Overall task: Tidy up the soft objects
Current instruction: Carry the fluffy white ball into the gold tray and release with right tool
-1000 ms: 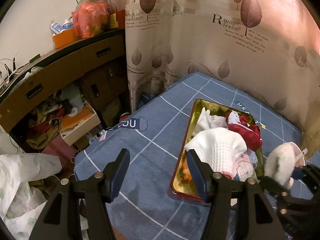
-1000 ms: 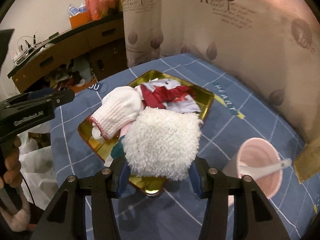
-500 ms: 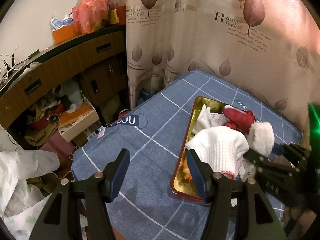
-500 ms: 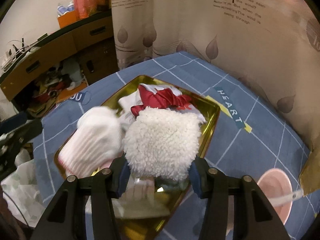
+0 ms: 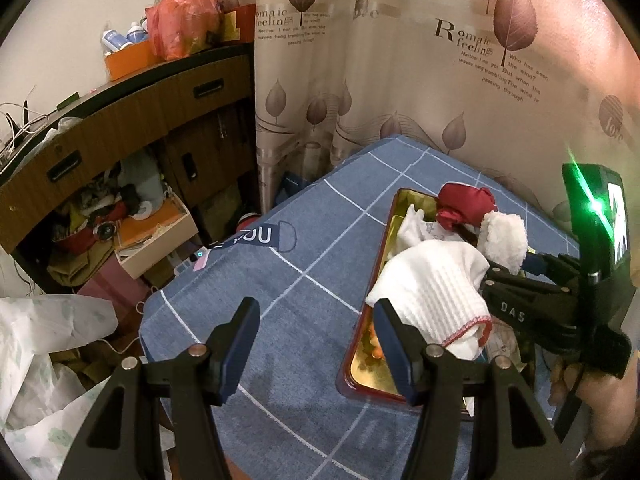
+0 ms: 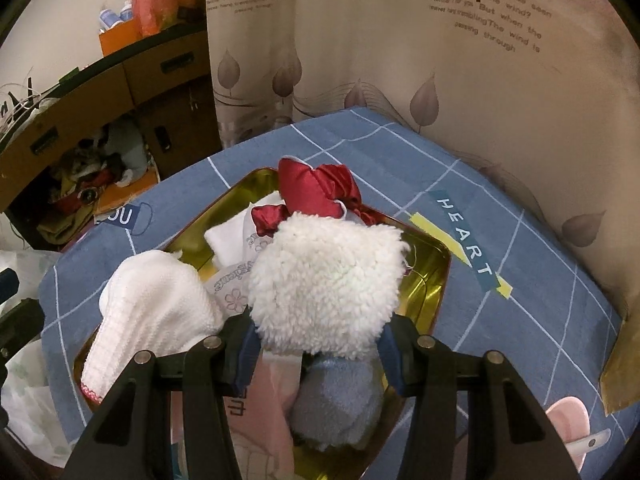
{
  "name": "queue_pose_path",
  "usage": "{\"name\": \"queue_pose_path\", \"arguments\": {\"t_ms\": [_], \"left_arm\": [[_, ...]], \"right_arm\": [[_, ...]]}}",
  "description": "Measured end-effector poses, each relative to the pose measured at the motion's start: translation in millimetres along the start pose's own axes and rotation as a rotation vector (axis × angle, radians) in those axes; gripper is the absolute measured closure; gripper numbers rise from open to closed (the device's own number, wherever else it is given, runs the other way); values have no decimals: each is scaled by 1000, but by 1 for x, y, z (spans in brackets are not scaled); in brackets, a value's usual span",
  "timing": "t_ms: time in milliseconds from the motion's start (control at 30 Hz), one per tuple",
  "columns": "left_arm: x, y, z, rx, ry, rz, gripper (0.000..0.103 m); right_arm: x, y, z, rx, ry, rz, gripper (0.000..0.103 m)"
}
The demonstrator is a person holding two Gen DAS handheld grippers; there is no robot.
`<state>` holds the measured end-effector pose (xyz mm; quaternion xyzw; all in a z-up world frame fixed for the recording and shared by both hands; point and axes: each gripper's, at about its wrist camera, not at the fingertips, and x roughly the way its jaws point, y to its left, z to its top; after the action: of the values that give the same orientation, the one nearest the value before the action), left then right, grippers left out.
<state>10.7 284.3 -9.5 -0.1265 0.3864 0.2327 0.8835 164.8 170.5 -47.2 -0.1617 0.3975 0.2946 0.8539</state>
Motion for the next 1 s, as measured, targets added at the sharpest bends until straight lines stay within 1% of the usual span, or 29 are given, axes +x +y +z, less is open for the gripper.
{"name": "queue_pose_path", "arguments": {"t_ms": [67, 133, 167, 333, 433, 533, 667, 733, 833, 1000], "left_arm": [[1, -1, -1, 3, 2, 1, 43], [1, -2, -1, 5, 3, 1, 43], [0, -2, -1, 6, 0, 1, 43], [-1, -3, -2, 12, -8, 1, 43], [-3, -4, -3, 18, -17, -1, 43], [-3, -6, -2, 24, -21, -4, 43], [-4, -9, -3, 32, -23, -7, 43], [-5, -10, -3, 37, -23, -7, 43], [-6, -12, -4, 45, -27, -6, 43], [-9, -20, -8, 74, -26, -9, 43]], "right_arm": [[-2, -1, -2, 8, -10, 11, 48], [-6, -4, -3, 17, -24, 12, 34], [-8, -5, -4, 20, -32, 15, 31], [-17, -4, -7, 12, -42, 27, 28], [-26, -2, -6, -7, -63, -5, 26], [-35, -3, -5, -6, -85, -21, 21], [-49, -8, -3, 3, -111, -55, 18], [-58, -12, -6, 21, -118, -70, 14], [-75, -16, -17, 49, -127, -81, 8], [-103, -18, -52, 80, -116, -100, 4]]}}
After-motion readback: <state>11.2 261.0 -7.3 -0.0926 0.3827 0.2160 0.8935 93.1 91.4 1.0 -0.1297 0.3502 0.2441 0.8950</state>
